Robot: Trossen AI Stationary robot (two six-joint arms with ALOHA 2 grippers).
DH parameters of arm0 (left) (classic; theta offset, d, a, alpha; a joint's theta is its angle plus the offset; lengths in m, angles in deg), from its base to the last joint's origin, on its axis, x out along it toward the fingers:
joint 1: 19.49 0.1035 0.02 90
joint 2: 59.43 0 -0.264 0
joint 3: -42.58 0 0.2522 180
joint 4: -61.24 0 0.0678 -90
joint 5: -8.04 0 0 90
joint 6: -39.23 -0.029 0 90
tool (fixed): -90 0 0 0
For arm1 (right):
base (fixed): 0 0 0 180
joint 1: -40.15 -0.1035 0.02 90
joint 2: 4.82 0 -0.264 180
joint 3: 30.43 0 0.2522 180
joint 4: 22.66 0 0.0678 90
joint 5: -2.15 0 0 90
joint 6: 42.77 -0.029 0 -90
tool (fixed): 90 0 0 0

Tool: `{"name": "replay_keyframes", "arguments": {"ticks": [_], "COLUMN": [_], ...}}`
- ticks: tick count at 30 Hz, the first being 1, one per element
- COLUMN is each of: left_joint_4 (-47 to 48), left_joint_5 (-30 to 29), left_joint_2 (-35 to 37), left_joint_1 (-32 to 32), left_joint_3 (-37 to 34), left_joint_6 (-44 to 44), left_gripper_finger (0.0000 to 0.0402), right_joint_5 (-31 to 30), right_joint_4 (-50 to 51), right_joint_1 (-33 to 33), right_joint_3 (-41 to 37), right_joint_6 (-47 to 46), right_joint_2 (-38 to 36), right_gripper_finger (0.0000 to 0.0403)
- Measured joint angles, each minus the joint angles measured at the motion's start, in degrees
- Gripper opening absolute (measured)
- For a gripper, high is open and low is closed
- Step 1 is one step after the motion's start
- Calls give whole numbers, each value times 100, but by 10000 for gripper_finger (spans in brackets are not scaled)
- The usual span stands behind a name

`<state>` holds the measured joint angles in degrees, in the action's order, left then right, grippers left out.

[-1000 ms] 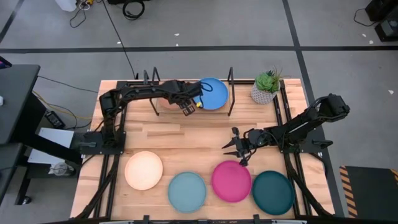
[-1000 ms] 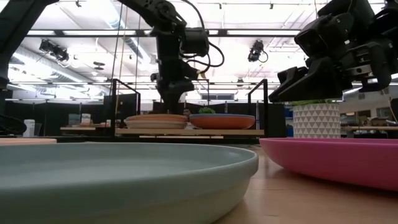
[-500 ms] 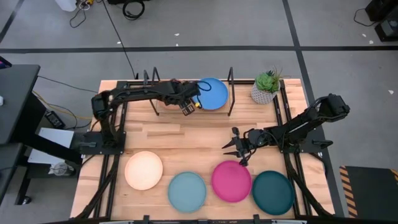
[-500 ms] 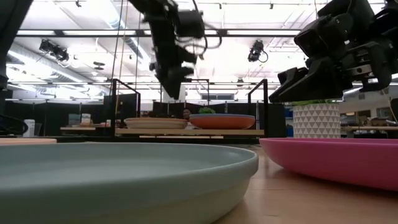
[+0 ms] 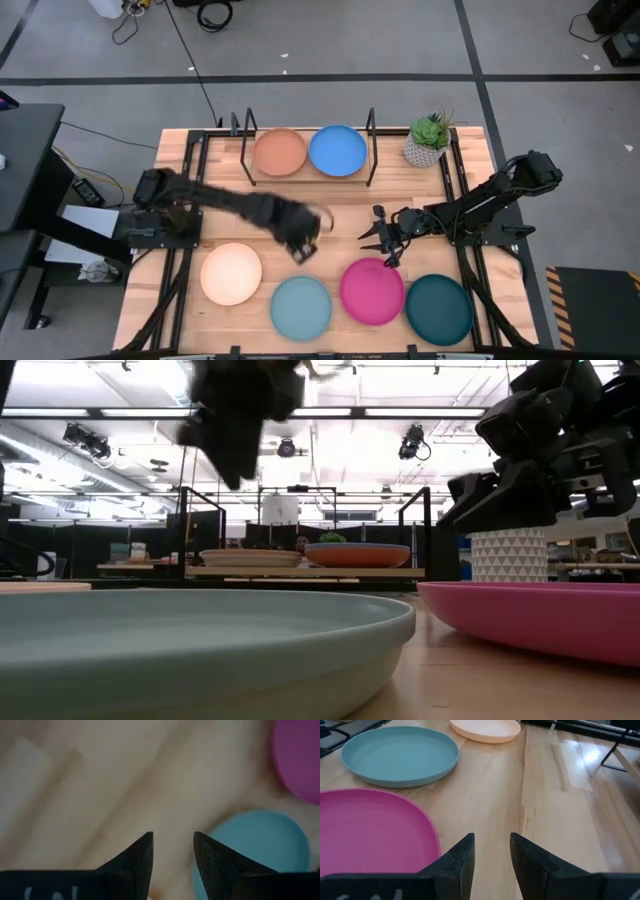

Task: Place and stack plates onto a shelf
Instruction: Stack the white plate on top of the brown plate on the shelf

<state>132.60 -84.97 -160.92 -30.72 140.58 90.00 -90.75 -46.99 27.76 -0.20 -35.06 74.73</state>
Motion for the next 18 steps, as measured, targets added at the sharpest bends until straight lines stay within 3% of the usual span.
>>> {"name": "replay_keyframes", "arguments": {"ticks": [6,10,18], "left_joint_4": [13,84,162], "left_joint_5": [-627,-741,-725], "left_joint_2": [2,2,-157], "left_joint_1": [-1152,-1618,-2133], "left_joint_3": [-365,-697,-1188], "left_joint_6": [2168,3348,4762], "left_gripper_finger": [148,148,148], "right_joint_5": [0,0,0], "right_joint_4": [-17,-91,-261], "right_joint_1": [1,1,1], "right_joint_3": [0,0,0], "right_joint_6": [220,349,534], "right_joint_2": [0,0,0], "right_gripper_finger": [130,130,130]}}
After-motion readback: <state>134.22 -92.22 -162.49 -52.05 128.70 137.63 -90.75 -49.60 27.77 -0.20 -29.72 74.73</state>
